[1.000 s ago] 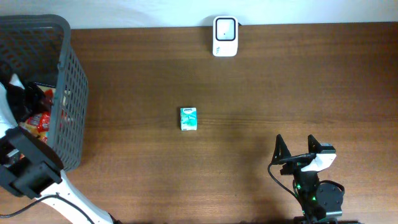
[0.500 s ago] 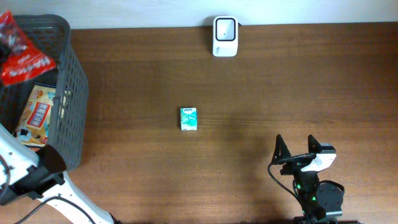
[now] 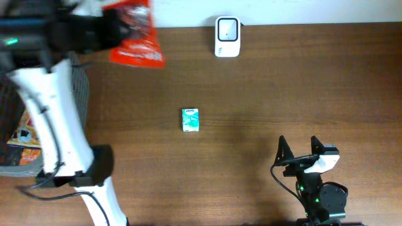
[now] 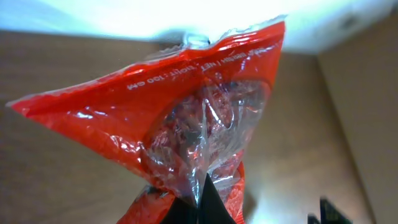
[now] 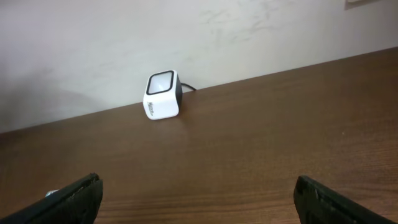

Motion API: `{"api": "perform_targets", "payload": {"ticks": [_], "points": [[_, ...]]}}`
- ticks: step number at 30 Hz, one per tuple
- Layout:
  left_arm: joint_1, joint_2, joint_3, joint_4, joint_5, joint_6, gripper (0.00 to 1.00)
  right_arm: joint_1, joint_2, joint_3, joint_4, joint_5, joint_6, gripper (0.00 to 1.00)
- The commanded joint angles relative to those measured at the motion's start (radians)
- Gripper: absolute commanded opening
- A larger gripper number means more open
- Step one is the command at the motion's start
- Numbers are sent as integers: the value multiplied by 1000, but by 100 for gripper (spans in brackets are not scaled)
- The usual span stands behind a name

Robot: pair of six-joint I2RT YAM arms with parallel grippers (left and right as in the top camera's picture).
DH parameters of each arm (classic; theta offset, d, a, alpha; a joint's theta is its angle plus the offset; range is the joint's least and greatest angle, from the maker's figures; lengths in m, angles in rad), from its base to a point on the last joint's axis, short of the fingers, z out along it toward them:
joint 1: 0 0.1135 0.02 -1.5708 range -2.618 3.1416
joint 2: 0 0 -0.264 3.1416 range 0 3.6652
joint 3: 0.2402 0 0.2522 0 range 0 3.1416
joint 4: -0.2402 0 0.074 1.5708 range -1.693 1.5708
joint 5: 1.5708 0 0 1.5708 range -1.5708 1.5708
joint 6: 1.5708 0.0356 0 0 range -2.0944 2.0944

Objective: Scan the item barcode
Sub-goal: 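Carry the red snack bag out and drop it beside the tissue pack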

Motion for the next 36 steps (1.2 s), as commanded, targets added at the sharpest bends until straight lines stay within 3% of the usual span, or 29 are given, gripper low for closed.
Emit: {"api": "perform_targets", "payload": {"ticks": [1, 6, 13, 18, 20, 22, 23, 24, 26, 30, 36], "points": [[-162, -11, -142, 3, -147, 17, 0, 5, -3, -5, -5, -13, 8, 98], [-326, 4, -430, 92, -201, 16, 0, 5, -3, -5, -5, -13, 8, 98], [-447, 6, -938, 478, -201, -10, 0, 5, -3, -5, -5, -13, 8, 98], [-461, 6, -1126, 646, -198, -71, 0, 5, -3, -5, -5, -13, 8, 98], [-461, 6, -1153, 671, -198, -70, 6, 5, -3, -5, -4, -13, 8, 99], [-461, 6, -1158, 679, -198, -70, 23, 5, -3, -5, -5, -13, 8, 98], [-461, 6, -1158, 686, -198, -70, 63, 5, -3, -5, -5, -13, 8, 98], [-461, 6, -1158, 690, -198, -70, 72, 5, -3, -5, -5, -13, 8, 99], [-458, 5, -1149, 692, -198, -69, 77, 5, -3, -5, -4, -13, 8, 98], [-421, 0, -990, 586, -198, -69, 77, 5, -3, -5, -5, -13, 8, 99], [-319, -6, -491, 279, -249, 21, 82, 5, -3, -5, -5, -13, 8, 99]]}}
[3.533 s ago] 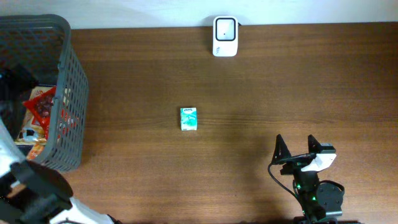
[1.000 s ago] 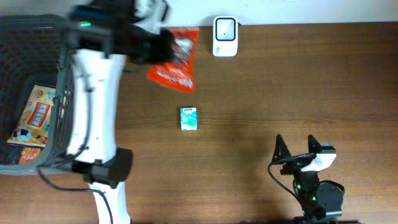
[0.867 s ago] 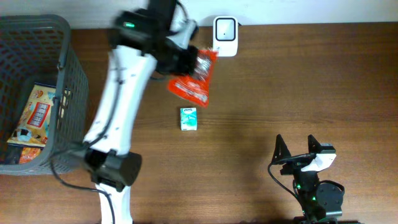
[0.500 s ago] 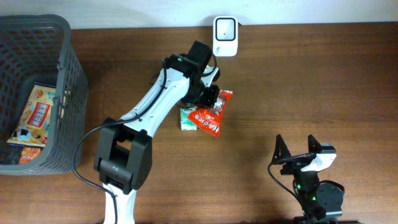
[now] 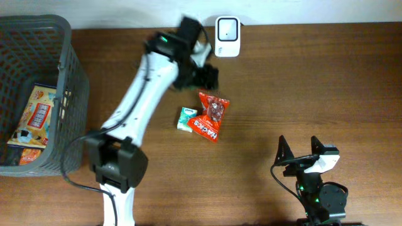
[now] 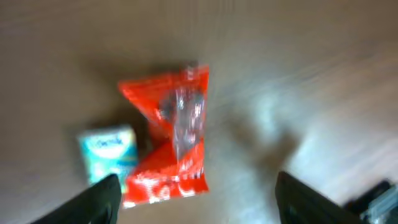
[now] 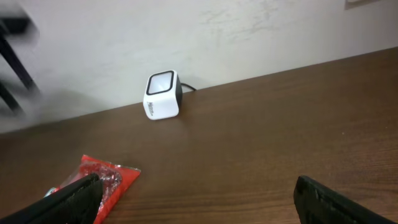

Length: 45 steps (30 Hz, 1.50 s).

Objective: Scan the item barcode
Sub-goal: 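Carry the red snack bag out and drop it beside the tissue pack, then reach the left gripper into the basket and grasp the yellow snack pack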

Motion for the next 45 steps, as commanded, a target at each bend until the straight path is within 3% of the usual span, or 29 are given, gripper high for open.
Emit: {"api": "perform_targets", "payload": {"ticks": [1, 3, 6, 9, 11, 15, 22, 28, 35, 45], "points": [[93, -24, 380, -157, -114, 64, 82, 5, -3, -5, -4, -13, 8, 98], [142, -24, 542, -238, -261, 64, 93, 5, -3, -5, -4, -13, 8, 99], [234, -24, 704, -338, -404, 63, 93, 5, -3, -5, -4, -13, 8, 99], [352, -31, 774, -382, -437, 62, 95, 5, -3, -5, -4, -13, 8, 99], [452, -41, 774, -382, -437, 62, 100, 5, -3, -5, -4, -13, 8, 99], [612, -40, 748, -382, -430, 51, 99, 5, -3, -5, -4, -13, 8, 98], [850, -40, 521, -368, -423, 28, 99, 5, -3, -5, -4, -13, 8, 98], [969, -40, 211, -203, -394, 7, 99, 5, -3, -5, -4, -13, 8, 98], [987, -40, -103, -5, -345, 11, 92, 5, -3, -5, -4, -13, 8, 98], [987, -39, -333, 150, -344, 11, 85, 5, -3, -5, -4, -13, 8, 99]]}}
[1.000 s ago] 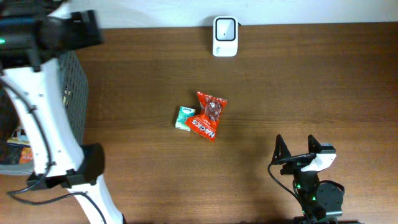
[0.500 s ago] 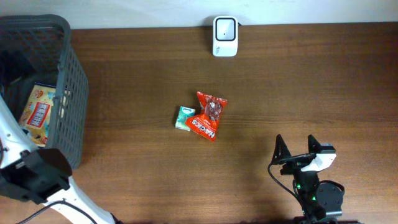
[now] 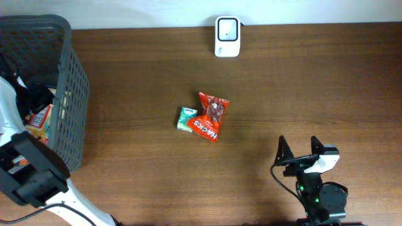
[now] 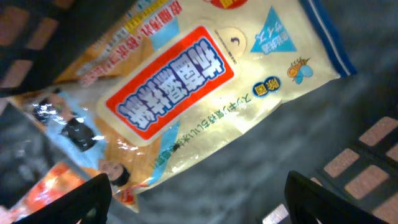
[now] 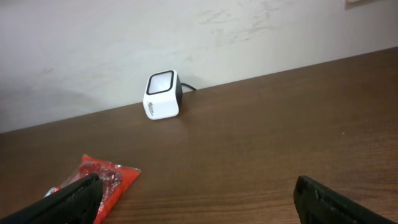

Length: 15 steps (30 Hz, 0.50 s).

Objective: Scan the item barcode
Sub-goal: 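Reach the left gripper into the basket and grasp the yellow snack pack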

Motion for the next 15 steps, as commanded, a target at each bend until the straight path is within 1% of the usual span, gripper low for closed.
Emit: {"api": "perform_targets", "payload": {"ticks": [1, 6, 8, 10, 11, 15], "points": [[0, -6, -70, 37, 8, -5, 84, 5, -3, -5, -5, -13, 8, 98], [0, -5, -171, 95, 11, -5, 84, 5, -3, -5, -5, -13, 8, 99], [0, -4, -225, 156, 10, -5, 84, 5, -3, -5, -5, -13, 8, 98], [0, -4, -262, 212, 6, -4, 87, 5, -3, -5, -5, -13, 8, 98], [0, -4, -284, 249, -3, -4, 87, 5, -3, -5, -5, -13, 8, 99], [0, -4, -328, 317, -67, -2, 88, 5, -3, -5, -5, -13, 8, 99]]}}
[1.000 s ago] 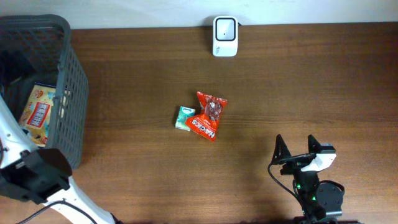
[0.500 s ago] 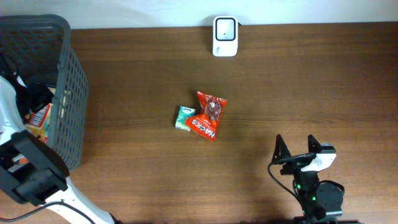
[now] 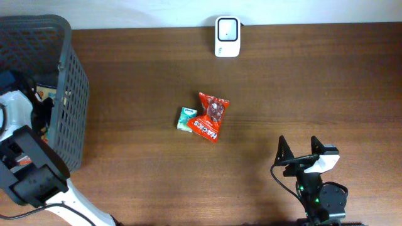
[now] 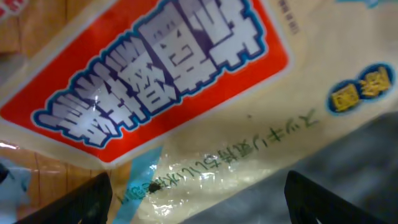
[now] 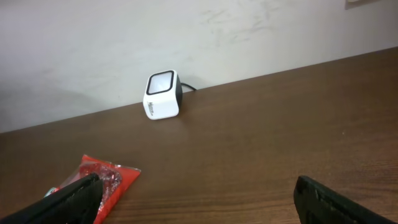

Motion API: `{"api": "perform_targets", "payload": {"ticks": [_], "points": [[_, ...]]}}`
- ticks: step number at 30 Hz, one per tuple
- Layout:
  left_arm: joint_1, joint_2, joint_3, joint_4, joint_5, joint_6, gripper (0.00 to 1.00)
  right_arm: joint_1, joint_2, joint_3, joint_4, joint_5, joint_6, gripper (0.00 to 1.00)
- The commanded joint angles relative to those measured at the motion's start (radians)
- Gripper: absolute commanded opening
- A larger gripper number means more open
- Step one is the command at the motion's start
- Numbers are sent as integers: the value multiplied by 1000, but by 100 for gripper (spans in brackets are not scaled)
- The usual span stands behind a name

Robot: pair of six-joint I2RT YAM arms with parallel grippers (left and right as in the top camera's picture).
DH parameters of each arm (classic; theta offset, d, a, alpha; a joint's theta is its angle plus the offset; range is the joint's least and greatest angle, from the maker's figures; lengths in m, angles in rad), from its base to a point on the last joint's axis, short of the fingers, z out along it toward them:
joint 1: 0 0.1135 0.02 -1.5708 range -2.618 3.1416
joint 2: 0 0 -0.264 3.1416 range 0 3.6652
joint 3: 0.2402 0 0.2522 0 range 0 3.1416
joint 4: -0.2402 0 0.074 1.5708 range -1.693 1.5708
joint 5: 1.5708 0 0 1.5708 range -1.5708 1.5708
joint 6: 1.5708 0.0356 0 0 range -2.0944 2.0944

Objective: Scan the item barcode
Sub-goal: 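Reach the left gripper into the basket and grasp the yellow snack pack, then lift the yellow snack pack out and place it beside the red bag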

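The white barcode scanner (image 3: 227, 36) stands at the table's back edge, and the right wrist view shows it (image 5: 162, 95) too. A red snack packet (image 3: 210, 117) lies mid-table against a small teal box (image 3: 186, 119). My left gripper (image 4: 199, 208) is down inside the grey basket (image 3: 74, 94), open, its fingertips (image 4: 74, 202) on either side of a cream snack bag (image 4: 205, 106) with a red label that fills the view. My right gripper (image 5: 202, 199) rests open and empty near the front right, facing the scanner, with the red packet (image 5: 102, 176) by its left finger.
The basket at the left edge holds other packets, one orange (image 3: 28, 157). My left arm (image 3: 25, 163) rises along the left edge. Brown tabletop (image 3: 301, 88) stretches between the scanner and my right arm.
My left gripper has dropped closer to the cream bag in the basket, so the red label now fills its view. Its jaws stay open. The right arm and table items have not moved.
My left gripper was shut on the red packet, held up at the back left. Then the packet lay on the table beside the teal box, with the gripper open above it. Later the left arm was in the basket over the cream bag, now closer still.
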Motion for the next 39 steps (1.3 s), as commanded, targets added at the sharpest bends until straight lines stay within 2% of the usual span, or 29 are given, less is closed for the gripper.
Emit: {"api": "perform_targets", "payload": {"ticks": [1, 3, 4, 5, 7, 11, 12, 13, 14, 24, 34, 39], "points": [[0, -4, -45, 46, -62, 8, 88, 5, -3, -5, -4, -13, 8, 99], [0, -4, -55, 61, -62, 28, 87, 5, -3, -5, -5, -13, 8, 98], [0, -3, -56, 62, -62, 37, 84, 5, -3, -5, -5, -13, 8, 99], [0, -2, -56, 62, -61, 37, 72, 5, -3, -5, -5, -13, 8, 99], [0, -2, -56, 61, -61, 37, 57, 5, -3, -5, -5, -13, 8, 98], [0, -2, -56, 60, -58, 37, 20, 5, -3, -5, -5, -13, 8, 98], [0, -2, -56, 59, -58, 37, 14, 5, -3, -5, -5, -13, 8, 99], [0, -2, -56, 58, -58, 37, 3, 5, -3, -5, -5, -13, 8, 98], [0, -2, -56, 57, -58, 37, 0, 5, -3, -5, -5, -13, 8, 99], [0, -74, 23, -2, -58, 37, 0, 5, -3, -5, -5, -13, 8, 99], [0, -356, 77, -24, -6, 37, 0, 5, -3, -5, -5, -13, 8, 98], [0, -502, 77, 1, 93, 37, 0, 5, -3, -5, -5, -13, 8, 98]]}}
